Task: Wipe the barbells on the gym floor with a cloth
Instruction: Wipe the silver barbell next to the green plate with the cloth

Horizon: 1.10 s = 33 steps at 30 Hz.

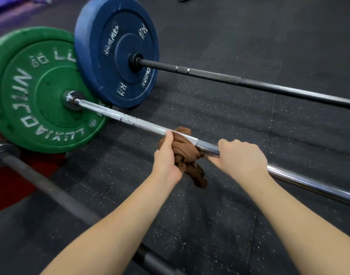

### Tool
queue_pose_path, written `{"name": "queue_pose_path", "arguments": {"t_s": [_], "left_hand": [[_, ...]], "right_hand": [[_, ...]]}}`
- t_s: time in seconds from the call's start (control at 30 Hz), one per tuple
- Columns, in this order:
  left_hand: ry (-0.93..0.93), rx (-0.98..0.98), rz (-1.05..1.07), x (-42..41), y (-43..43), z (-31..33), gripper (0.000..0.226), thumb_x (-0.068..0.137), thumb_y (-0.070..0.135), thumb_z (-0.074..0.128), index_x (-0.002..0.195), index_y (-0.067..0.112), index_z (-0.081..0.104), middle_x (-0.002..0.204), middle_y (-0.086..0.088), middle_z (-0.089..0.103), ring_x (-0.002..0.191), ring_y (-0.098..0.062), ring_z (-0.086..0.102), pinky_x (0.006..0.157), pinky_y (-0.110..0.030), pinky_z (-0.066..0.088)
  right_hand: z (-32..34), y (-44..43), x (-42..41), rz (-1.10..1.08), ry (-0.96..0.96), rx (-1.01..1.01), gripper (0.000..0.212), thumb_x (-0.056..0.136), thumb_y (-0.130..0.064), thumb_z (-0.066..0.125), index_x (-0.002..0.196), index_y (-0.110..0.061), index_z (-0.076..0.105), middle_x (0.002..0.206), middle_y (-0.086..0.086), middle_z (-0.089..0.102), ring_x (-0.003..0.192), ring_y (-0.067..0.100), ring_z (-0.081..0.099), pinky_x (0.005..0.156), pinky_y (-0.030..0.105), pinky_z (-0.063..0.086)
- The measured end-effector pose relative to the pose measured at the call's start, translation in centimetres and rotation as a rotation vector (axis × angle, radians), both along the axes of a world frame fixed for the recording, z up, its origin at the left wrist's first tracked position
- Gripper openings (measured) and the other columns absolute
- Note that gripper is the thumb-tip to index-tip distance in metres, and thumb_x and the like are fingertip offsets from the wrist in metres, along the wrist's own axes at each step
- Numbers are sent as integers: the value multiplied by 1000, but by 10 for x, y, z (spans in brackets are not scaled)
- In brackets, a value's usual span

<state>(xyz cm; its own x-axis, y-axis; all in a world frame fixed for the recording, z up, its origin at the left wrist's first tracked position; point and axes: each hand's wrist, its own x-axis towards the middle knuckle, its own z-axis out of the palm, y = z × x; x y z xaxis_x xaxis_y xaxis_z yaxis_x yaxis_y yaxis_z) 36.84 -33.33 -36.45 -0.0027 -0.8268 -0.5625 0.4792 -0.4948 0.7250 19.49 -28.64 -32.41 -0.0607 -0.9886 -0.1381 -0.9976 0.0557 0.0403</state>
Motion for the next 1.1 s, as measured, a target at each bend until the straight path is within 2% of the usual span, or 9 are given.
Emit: {"name": "queue_pose_path", "arguments": {"t_s": [0.1,0.2,0.3,0.4,0.6,0.77,0.9,0.97,1.1], "left_hand": [[62,26,114,21,-26,-12,62,93,60,62,129,10,69,127,-13,71,113,-32,70,100,-56,54],[85,41,233,50,-47,-14,71,87,63,70,133,10,66,127,-12,72,107,-29,74,95,-48,58],[101,24,281,58,-51,-10,60,92,59,67,128,12,69,96,-1,77,76,-16,76,70,-33,62],[100,30,222,43,-42,-5,45,98,52,62,124,16,73,64,11,59,45,-4,56,48,-18,50],[17,-32,171,31,-23,-10,53,95,47,71,130,8,66,99,-7,72,79,-19,74,76,-35,62],[25,-35,-53,-7,19,10,34,104,37,58,122,13,73,88,-5,67,65,-14,63,51,-22,52],[0,-80,-112,-17,29,9,33,105,36,57,115,12,76,91,-12,68,81,-21,66,89,-40,56],[-12,-92,-117,-15,25,6,36,103,40,59,118,11,75,96,-16,65,89,-28,65,95,-48,54],[6,-124,-127,-12,18,2,44,104,44,56,124,9,73,103,-19,59,91,-33,57,83,-45,54]], "right_hand": [[-2,0,0,6,-7,-8,48,98,-67,41,92,-20,44,67,-5,39,66,27,48,62,35,37],[-5,0,-1,16,-18,-13,46,100,-63,43,91,-18,45,66,-4,40,65,28,50,61,35,39],[-5,0,-1,19,-16,-11,44,100,-61,44,91,-18,46,66,-4,38,66,29,50,62,35,40],[-3,-1,0,15,-18,2,43,99,-61,45,92,-18,45,67,-4,36,68,29,49,63,35,41],[-1,-1,0,2,-18,3,42,99,-61,46,91,-20,47,68,-4,41,64,27,50,61,34,41],[0,0,1,-24,-21,-2,39,98,-58,47,92,-19,46,68,-3,40,65,27,49,61,34,39],[-1,0,1,-35,-37,5,34,98,-52,50,91,-18,45,67,-2,39,64,28,46,61,35,39],[-2,0,1,-30,-36,3,35,98,-52,50,91,-18,44,67,-2,39,64,28,46,61,35,39],[-4,1,0,-25,-30,-28,39,98,-56,49,90,-18,43,66,-3,38,62,28,46,59,35,38]]}}
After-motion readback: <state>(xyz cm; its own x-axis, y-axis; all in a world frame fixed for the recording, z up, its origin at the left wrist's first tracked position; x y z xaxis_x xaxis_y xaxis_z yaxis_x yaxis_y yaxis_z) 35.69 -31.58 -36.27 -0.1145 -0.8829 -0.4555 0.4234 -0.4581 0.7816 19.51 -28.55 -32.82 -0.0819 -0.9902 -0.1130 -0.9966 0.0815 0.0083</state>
